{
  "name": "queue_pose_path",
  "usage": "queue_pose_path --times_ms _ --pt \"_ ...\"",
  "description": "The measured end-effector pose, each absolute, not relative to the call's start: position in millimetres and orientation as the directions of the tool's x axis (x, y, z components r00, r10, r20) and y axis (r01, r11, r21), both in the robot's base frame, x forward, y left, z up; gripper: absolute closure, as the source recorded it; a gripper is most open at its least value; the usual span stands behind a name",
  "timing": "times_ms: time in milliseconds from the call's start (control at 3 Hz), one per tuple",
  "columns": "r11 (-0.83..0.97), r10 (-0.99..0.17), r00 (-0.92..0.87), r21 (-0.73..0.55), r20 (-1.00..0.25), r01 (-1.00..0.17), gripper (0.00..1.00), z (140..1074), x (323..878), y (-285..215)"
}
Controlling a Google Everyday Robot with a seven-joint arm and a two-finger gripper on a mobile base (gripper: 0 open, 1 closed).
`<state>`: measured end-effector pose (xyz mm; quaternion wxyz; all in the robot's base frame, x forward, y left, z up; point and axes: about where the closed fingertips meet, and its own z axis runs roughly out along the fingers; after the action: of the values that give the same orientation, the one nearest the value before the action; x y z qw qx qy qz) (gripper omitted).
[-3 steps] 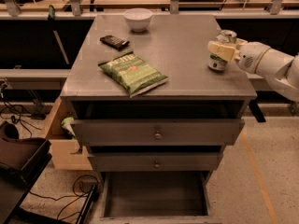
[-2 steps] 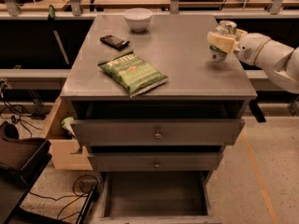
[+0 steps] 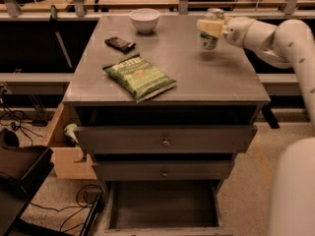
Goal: Place 7up can into white bowl
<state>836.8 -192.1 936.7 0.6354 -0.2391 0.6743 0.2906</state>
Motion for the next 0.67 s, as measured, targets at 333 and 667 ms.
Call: queue_pose_path --times_ms 333,667 --pt "0.624 0.057 -0.241 0.223 -0.969 -0.749 1.00 893.7 888.2 -106.0" --pt "0.624 0.057 -0.241 0.223 -0.969 -0.749 1.00 893.6 888.2 -105.8"
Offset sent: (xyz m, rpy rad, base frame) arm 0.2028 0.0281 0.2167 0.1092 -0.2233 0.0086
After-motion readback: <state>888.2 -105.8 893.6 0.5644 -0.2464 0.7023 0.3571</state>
